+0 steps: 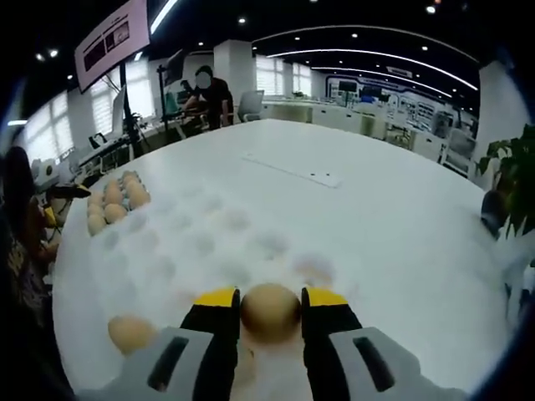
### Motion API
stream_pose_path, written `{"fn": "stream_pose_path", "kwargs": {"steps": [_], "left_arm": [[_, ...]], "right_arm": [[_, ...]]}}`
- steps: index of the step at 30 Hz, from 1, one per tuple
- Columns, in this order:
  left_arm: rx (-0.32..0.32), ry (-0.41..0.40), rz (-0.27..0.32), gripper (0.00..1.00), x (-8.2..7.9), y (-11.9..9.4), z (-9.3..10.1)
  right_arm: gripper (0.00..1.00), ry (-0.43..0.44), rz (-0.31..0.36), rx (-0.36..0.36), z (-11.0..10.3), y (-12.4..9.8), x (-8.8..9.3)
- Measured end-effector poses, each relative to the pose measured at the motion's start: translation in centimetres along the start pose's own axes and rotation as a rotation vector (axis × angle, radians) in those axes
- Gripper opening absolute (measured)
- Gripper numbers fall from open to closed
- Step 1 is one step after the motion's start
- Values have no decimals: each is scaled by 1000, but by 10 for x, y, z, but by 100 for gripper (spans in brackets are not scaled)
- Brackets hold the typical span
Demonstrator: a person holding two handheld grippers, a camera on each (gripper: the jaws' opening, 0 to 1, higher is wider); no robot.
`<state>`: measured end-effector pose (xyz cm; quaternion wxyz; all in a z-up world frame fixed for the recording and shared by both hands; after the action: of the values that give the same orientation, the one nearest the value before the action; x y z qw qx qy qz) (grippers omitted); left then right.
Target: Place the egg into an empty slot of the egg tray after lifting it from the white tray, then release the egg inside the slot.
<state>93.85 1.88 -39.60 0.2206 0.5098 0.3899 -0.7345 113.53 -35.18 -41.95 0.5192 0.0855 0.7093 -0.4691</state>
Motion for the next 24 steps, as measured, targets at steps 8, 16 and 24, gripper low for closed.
{"fn": "stream_pose_path", "kwargs": {"steps": [8,16,24], "left_arm": [[8,-2,-1,81,0,0,-1],[9,-3,1,81,0,-1,-2],[2,-5,1,81,1,-4,-6]], "right_arm": [[30,-11,28,-9,-11,-6,-14],[30,-18,55,-64,-31,-5,-31],[30,-66,63,-136,-63,6,-46]]}}
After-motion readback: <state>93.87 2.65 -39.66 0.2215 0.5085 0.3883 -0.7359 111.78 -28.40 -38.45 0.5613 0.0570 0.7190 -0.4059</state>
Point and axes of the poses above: the point that each gripper's makers call its tool centre point, and the gripper's own axes: y roughly forward along the fingers, z roughly to its right, x roughly out of its underside, the point moved 1 cm from there along -y, roughly backward along the fingers
